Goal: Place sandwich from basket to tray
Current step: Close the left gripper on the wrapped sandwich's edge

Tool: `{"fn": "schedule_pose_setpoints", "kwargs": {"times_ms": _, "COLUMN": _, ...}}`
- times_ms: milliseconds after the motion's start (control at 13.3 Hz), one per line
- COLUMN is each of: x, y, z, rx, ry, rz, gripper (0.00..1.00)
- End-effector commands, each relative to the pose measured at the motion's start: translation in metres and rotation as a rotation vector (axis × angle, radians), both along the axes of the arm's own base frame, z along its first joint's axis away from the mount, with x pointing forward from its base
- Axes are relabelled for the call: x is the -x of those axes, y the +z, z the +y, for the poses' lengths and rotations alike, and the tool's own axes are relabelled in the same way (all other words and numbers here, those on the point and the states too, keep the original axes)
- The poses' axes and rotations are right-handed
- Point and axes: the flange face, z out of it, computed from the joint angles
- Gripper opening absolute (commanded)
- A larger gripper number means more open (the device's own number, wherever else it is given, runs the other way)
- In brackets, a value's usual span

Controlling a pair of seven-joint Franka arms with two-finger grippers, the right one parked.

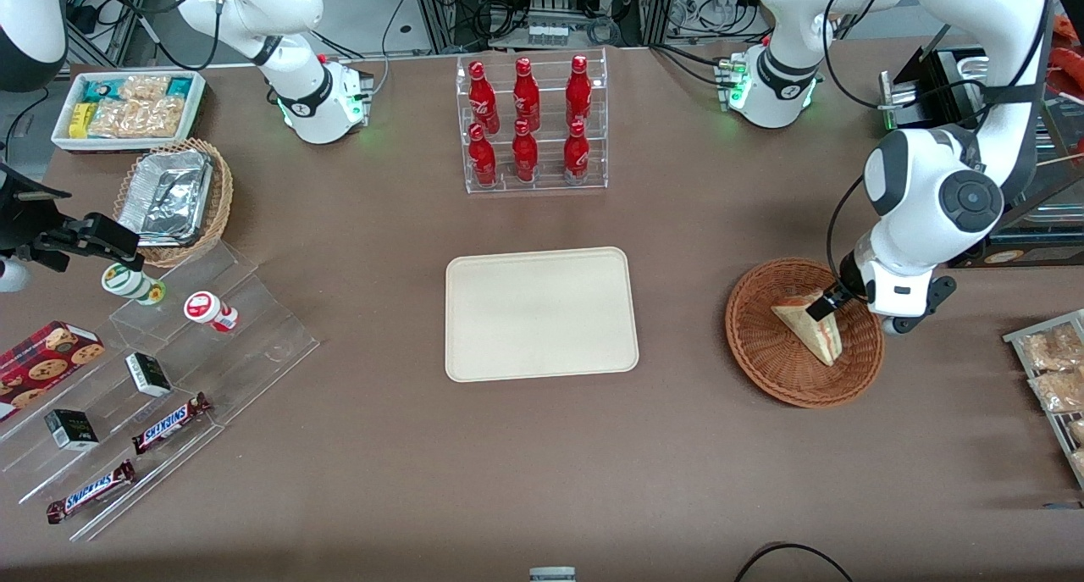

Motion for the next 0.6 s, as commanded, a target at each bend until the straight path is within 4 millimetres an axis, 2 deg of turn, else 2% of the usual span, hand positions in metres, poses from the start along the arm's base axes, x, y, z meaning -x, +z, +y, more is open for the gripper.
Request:
{"fn": "schedule_pose_setpoints", "kwargs": {"times_ms": 0, "x": -0.002, "y": -0.012, "z": -0.004, "rx": 0.004, "ry": 0.025, "rz": -0.001, "gripper": 1.00}}
{"fn": "schedule_pose_setpoints", "kwargs": {"times_ms": 225, "x": -0.005, "y": -0.026, "z": -0.004, "rx": 0.003, "ry": 0.024, "rz": -0.003, "gripper": 1.00}}
{"fn": "schedule_pose_setpoints", "kwargs": {"times_ms": 525, "x": -0.007, "y": -0.054, "z": -0.004, "rx": 0.000, "ry": 0.046, "rz": 0.002, "gripper": 1.00}}
